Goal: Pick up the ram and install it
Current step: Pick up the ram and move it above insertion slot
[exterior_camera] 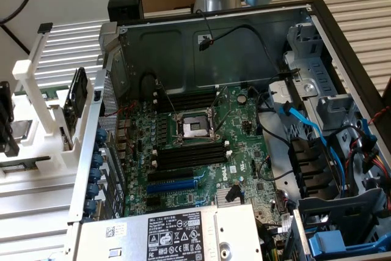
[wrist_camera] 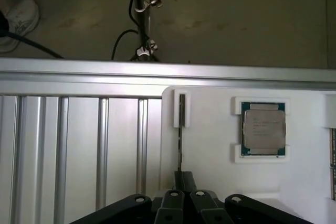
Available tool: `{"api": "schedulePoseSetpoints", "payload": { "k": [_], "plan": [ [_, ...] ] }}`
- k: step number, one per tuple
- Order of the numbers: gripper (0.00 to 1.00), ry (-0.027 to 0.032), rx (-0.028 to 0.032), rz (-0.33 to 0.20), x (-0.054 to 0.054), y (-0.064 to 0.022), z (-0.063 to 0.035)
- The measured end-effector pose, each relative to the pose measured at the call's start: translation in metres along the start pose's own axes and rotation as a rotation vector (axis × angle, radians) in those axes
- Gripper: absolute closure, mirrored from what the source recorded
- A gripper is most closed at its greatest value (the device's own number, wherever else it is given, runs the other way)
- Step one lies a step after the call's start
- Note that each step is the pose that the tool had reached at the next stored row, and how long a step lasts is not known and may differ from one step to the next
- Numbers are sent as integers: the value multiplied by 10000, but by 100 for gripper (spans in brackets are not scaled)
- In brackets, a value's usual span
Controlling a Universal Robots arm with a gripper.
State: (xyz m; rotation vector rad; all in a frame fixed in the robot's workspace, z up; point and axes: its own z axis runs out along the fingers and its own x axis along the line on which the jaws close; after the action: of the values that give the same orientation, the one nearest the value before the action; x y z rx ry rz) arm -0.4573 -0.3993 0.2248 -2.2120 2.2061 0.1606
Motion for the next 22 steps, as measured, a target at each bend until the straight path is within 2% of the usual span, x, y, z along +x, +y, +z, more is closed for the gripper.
{"api": "schedulePoseSetpoints", "payload": {
  "k": [6, 9, 10, 15, 17, 18, 22],
  "plan": [
    [90, 1, -10, 2, 1, -43, 49],
    [90, 27, -13, 3, -10, -48, 66],
    [90, 57, -12, 5, -19, -48, 71],
    [90, 284, -13, 19, -69, -49, 88],
    [90, 353, -11, 24, -81, -50, 94],
    [90, 373, -12, 25, -81, -50, 95],
    [90, 376, -14, 25, -82, -50, 94]
  ]
}}
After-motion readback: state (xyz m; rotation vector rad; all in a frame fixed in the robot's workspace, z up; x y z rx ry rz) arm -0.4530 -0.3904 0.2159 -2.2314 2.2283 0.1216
